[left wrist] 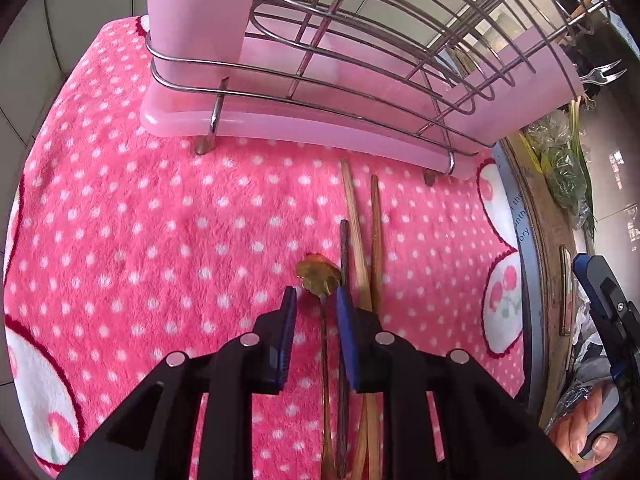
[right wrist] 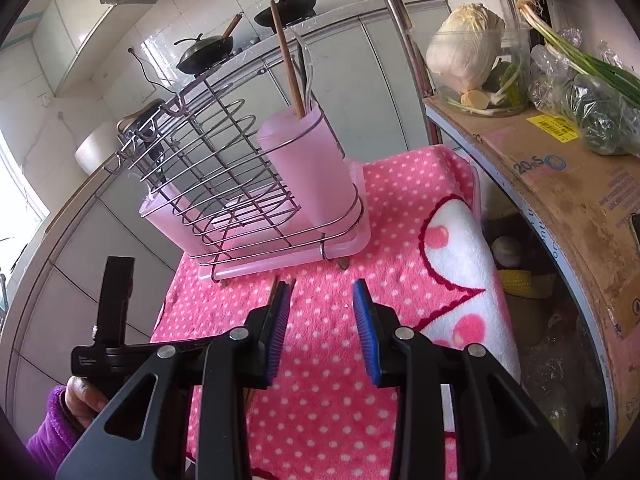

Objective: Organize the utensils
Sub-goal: 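Close the left tool on the gold spoon while the right tool grasps a wooden chopstick, then lift the gold spoon and wooden chopstick with both tools above the pink cup, then lower the spoon and chopstick into the pink cup and open both tools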

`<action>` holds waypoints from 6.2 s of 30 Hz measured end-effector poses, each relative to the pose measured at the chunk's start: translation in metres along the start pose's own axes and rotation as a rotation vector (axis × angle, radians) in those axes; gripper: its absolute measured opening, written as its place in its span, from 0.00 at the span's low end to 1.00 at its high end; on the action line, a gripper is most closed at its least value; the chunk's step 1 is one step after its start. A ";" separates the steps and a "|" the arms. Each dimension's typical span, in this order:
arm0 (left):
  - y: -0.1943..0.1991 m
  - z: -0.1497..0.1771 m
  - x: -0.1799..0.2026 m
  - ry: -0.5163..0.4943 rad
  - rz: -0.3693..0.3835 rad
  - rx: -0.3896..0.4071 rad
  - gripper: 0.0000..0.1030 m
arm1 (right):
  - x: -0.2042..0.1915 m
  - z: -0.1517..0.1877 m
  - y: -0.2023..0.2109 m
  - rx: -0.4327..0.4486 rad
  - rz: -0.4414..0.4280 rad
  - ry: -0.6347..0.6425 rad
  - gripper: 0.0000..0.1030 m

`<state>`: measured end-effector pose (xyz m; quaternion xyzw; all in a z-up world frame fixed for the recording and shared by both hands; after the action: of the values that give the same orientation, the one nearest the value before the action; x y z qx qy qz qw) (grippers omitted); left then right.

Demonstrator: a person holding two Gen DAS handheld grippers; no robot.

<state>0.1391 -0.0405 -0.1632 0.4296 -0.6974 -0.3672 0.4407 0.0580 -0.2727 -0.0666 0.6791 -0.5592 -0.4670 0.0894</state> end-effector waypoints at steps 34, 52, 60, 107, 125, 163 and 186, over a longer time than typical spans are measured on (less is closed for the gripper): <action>0.056 0.014 -0.069 0.111 0.018 0.177 0.02 | -0.067 0.025 -0.116 -0.346 0.000 0.004 0.32; 0.076 0.018 -0.086 0.116 0.055 0.234 0.02 | -0.081 0.032 -0.195 -0.371 0.215 0.074 0.17; 0.089 0.018 -0.084 0.120 0.043 0.269 0.02 | -0.082 0.028 -0.178 -0.329 0.135 0.063 0.06; 0.269 0.023 -0.004 -0.042 -0.170 0.914 0.02 | -0.080 -0.063 0.101 0.334 -0.106 0.170 0.05; 0.291 -0.030 0.000 -0.054 -0.210 1.018 0.02 | -0.108 -0.135 0.138 0.462 -0.136 0.214 0.05; 0.199 -0.102 -0.024 -0.110 -0.330 1.176 0.02 | -0.103 -0.186 0.044 0.393 -0.013 0.258 0.05; 0.163 -0.087 -0.027 -0.126 -0.284 0.920 0.28 | -0.078 -0.163 -0.011 0.210 0.023 0.195 0.14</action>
<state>0.1820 0.0319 0.0040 0.6477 -0.7473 -0.1024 0.1073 0.1896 -0.2683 0.0575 0.7203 -0.6015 -0.3367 0.0773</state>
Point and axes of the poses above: each gripper's, at about its wrist camera, not at the fingertips, and y roughly against the way its jaws point, x to its right, z to its underside, the point moved 3 cm from there along -y, roughly the way its jaws point, and after that the axes turned 11 degrees about -y, right-handed, at the moved point
